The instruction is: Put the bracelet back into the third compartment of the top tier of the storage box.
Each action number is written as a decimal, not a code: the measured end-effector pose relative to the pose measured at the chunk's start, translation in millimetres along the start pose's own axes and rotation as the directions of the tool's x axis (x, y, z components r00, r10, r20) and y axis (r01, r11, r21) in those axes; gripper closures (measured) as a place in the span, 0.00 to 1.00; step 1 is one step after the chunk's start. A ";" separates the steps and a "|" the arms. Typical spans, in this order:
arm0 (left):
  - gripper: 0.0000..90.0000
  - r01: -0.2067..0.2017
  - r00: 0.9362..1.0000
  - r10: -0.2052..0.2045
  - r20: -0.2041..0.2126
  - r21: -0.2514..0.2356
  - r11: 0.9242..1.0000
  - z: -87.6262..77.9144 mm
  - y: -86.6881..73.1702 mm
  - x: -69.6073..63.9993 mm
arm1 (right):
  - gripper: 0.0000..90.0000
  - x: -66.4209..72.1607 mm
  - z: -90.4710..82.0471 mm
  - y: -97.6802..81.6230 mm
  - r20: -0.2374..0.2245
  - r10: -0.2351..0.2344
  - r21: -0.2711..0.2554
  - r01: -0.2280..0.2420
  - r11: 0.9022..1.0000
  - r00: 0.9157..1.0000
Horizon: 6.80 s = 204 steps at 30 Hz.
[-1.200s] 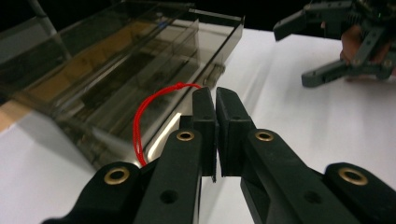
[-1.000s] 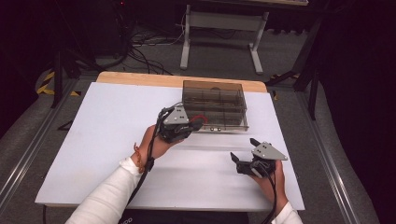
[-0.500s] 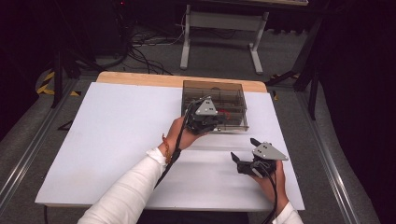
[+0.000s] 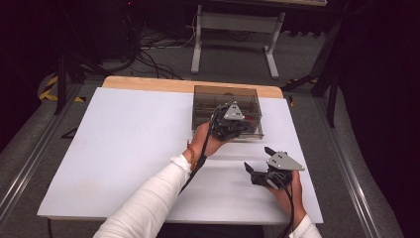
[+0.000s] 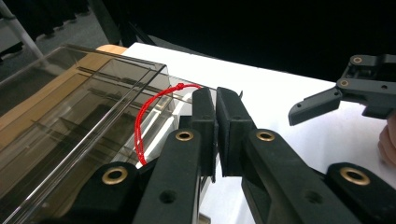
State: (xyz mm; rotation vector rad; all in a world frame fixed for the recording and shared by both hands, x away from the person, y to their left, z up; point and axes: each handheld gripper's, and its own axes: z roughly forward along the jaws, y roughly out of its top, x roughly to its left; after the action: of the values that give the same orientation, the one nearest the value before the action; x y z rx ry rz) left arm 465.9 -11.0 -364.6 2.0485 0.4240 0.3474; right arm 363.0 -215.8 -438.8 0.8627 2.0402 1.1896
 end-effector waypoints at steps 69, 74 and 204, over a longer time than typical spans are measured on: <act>0.10 -0.170 0.966 0.153 -0.206 -0.069 0.983 -135.6 -98.0 -30.0 | 1.00 1.5 -2.7 6.3 -0.102 0.002 -0.021 -0.004 1.000 0.995; 0.11 -0.179 0.957 0.155 -0.244 -0.080 0.981 -154.6 -118.5 -29.5 | 1.00 3.3 1.1 12.3 -0.090 -0.013 -0.030 0.011 0.999 0.996; 0.12 0.071 0.898 -0.076 -0.433 -0.028 0.997 -263.8 -237.7 -6.0 | 1.00 6.3 79.6 43.3 0.081 -0.039 -0.065 0.045 0.997 0.996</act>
State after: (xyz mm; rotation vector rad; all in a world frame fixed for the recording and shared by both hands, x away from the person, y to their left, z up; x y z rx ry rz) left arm 315.2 300.3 -445.6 1.9302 0.7669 0.7658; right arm 430.3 -155.1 -433.4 0.8180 1.9341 1.1750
